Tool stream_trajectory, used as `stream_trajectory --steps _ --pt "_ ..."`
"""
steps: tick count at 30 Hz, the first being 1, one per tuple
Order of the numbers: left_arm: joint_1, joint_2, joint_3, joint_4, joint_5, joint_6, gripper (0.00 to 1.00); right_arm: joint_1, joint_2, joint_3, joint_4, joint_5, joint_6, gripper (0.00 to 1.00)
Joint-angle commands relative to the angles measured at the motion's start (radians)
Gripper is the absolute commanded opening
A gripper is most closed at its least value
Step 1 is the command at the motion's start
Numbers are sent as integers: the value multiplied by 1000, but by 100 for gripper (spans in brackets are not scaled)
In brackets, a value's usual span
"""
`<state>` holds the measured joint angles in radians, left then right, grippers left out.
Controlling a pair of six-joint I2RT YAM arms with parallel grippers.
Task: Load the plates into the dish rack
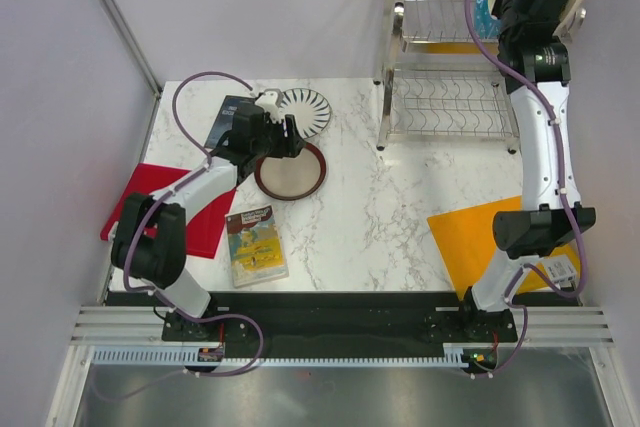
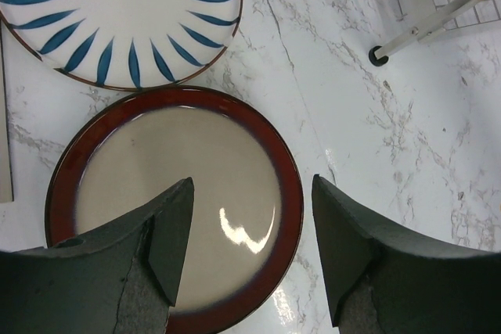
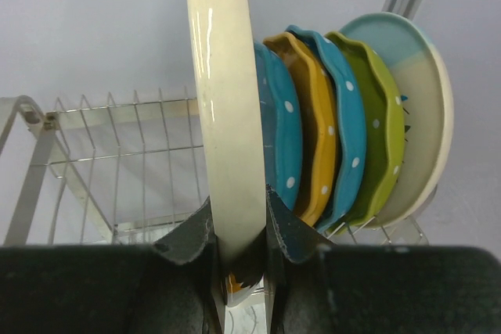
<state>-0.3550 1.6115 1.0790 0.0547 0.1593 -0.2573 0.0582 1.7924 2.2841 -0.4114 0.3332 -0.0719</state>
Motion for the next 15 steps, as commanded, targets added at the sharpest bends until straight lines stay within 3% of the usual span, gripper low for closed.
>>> stream_trajectory --steps 1,15 --pt "2 22 38 30 19 -26 68 -31 -21 61 178 10 -20 0" --pt "2 74 55 19 14 -39 68 -35 22 40 148 -43 -25 0"
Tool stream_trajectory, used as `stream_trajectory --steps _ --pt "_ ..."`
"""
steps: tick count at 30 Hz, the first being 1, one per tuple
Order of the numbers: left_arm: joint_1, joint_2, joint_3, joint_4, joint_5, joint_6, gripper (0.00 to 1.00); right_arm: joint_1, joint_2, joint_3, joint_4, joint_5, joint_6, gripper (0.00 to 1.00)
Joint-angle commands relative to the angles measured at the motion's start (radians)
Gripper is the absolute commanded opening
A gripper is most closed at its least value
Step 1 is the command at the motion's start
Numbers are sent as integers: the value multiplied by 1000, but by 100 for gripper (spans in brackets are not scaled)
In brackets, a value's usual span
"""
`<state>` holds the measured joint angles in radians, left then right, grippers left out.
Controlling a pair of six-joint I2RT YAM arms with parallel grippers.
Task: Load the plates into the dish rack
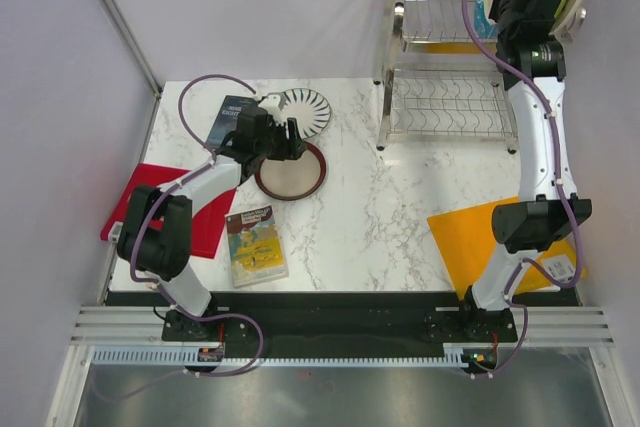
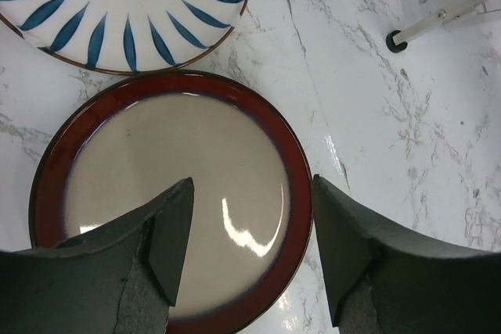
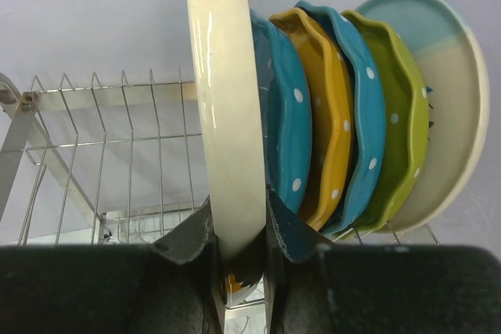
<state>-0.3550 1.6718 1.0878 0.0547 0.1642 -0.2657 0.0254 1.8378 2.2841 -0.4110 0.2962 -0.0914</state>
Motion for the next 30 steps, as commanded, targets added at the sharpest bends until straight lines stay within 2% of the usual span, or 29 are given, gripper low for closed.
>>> stream_trajectory --steps 1,9,21,22,23,26,30 --pt "2 17 47 17 6 -30 68 -4 -20 37 146 -6 -1 0" --pt "7 32 53 8 6 -32 68 -1 26 49 132 -32 -2 0" --pt "13 49 63 -9 -2 -35 68 13 95 71 118 21 -33 2" --pt "13 51 64 -10 0 -36 68 16 95 69 118 20 -34 10" --pt "13 54 64 -15 -2 -38 68 18 94 68 118 20 -36 29" --pt "16 54 75 -26 -8 -38 69 30 63 60 118 6 -56 52" --pt "33 40 83 -50 -15 -29 70 56 -8 26 138 8 -109 60"
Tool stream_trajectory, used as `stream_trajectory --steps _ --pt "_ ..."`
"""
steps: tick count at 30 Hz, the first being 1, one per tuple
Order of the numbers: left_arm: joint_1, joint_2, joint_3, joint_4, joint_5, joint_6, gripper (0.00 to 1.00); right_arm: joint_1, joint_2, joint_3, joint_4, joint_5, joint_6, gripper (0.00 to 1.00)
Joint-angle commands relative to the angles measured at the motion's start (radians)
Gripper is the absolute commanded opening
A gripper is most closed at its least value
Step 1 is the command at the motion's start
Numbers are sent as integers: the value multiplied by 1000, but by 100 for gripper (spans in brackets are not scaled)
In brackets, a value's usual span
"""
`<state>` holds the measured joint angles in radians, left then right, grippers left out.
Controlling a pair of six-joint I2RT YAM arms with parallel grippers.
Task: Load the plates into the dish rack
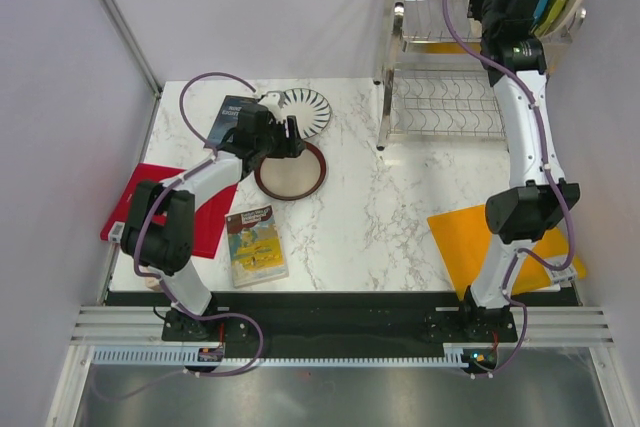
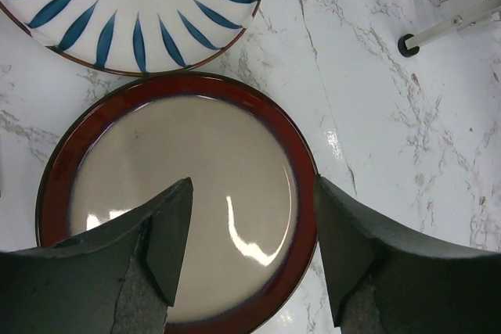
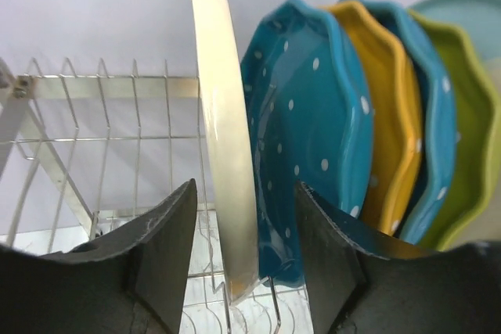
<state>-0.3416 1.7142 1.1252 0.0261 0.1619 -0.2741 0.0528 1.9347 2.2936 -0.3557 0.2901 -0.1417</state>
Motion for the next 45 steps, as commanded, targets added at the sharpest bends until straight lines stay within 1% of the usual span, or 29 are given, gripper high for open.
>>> stream_trajectory --steps 1,3,5,7,9,12,13,15,16,17,19,20,21,22,24,25,29,36,39,42,43,44,45 --pt "23 -4 42 -22 -18 -11 70 41 -140 9 83 9 -67 61" --pt "33 -14 36 -22 -36 -7 71 51 -177 -17 87 3 -78 63" --pt "53 -18 27 -67 -48 -14 71 53 -238 -52 90 -9 -70 64" --pt "69 -16 18 -98 -50 -16 71 56 -310 -88 115 -20 -59 64" --pt "73 -19 -1 -104 -55 -17 71 56 -368 -155 161 1 -79 64" --pt "73 -30 -28 -104 -48 -23 71 55 -398 -215 213 44 -98 61" --pt "73 -34 -31 -103 -33 -24 71 50 -399 -223 218 29 -95 57" --pt "73 -33 -35 -103 -16 -24 71 29 -382 -229 222 -52 -69 54" --pt "73 -28 -33 -104 -4 -24 70 6 -369 -229 222 -143 -55 57" --pt "73 -25 -25 -104 4 -24 70 -5 -353 -214 221 -193 -41 58" --pt "73 -25 -18 -106 17 -25 70 -28 -287 -180 218 -267 19 56" --pt "73 -27 -10 -107 21 -25 70 -30 -261 -128 204 -311 36 54" --pt "73 -28 -7 -107 25 -22 70 -33 -200 -97 196 -322 60 47" --pt "73 -28 -5 -109 25 -20 70 -34 -172 -41 193 -339 98 33" --pt "73 -39 -10 -109 24 -14 70 -33 -100 -1 193 -358 131 16" --pt "73 -42 -16 -109 25 -13 70 -34 -80 30 196 -353 170 0" --pt "75 -51 -39 -109 18 -7 70 -34 7 85 219 -333 192 0" --pt "73 -71 -73 -107 16 1 70 -37 29 75 250 -223 192 0" --pt "75 -67 -70 -110 16 4 70 -42 30 72 256 -227 203 0" --pt "73 -61 -61 -112 13 1 70 -41 12 64 268 -288 229 0" --pt "75 -61 -56 -112 5 1 70 -41 0 52 274 -375 237 2" --pt "73 -57 -54 -114 -1 6 71 -41 -26 46 276 -422 249 8" --pt "75 -56 -51 -120 -7 13 71 -41 -45 35 274 -484 258 26"
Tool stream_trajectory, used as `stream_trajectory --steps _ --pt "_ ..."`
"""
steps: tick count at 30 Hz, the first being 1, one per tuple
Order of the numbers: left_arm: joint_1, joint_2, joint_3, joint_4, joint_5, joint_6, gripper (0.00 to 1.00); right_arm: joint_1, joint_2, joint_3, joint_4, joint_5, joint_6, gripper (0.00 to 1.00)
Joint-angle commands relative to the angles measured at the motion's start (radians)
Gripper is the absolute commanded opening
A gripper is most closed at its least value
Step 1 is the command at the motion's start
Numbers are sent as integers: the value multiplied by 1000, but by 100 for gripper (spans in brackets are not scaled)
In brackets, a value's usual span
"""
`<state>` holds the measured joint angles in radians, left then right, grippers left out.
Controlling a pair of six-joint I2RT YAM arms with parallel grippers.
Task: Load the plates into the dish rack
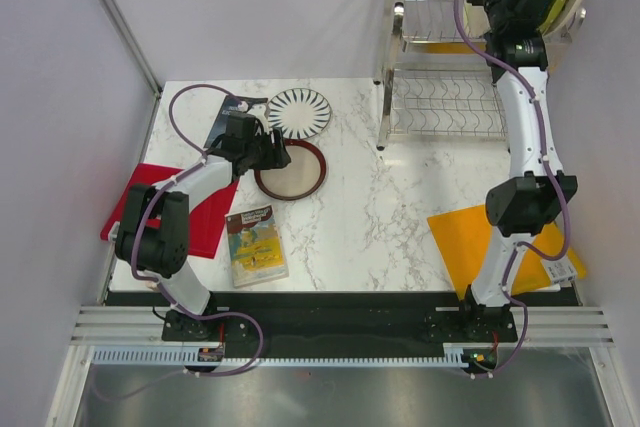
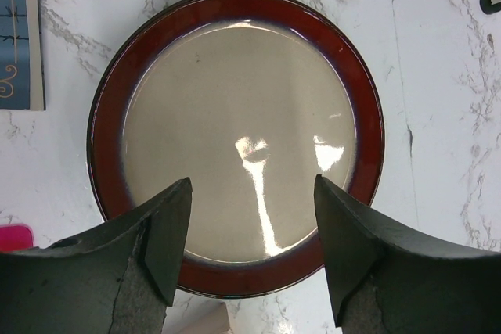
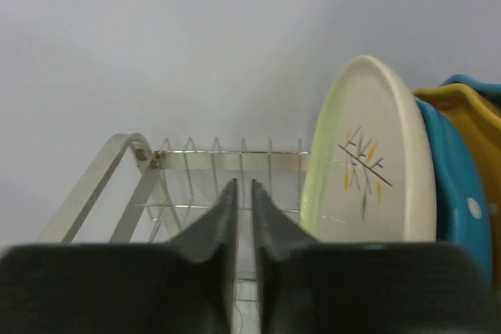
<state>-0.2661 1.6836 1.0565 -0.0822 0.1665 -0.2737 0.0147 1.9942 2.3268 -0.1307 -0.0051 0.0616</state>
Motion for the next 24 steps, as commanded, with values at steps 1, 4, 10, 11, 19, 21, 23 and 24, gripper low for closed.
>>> stream_trajectory --steps 1,4,10,11,19,21,23,24 --pt "-2 -22 23 -19 -31 24 72 1 -130 -56 46 -246 87 34" --pt "25 8 33 -59 -42 27 72 36 -277 -281 7 -475 92 53" --pt "73 36 28 -68 -74 -24 69 126 -575 -850 -81 -588 50 69" --pt "74 33 33 -68 -79 -13 69 142 -622 -906 -86 -587 55 69" --pt "99 39 53 -76 -125 57 68 174 -652 -1253 -165 -613 -16 79" --pt "108 53 53 -76 -131 62 68 177 -585 -1245 -193 -628 -25 83" --pt "114 77 53 -68 -134 74 68 182 -507 -1213 -239 -631 -29 90" --pt "117 86 54 -62 -136 82 67 183 -483 -1183 -250 -631 -29 98"
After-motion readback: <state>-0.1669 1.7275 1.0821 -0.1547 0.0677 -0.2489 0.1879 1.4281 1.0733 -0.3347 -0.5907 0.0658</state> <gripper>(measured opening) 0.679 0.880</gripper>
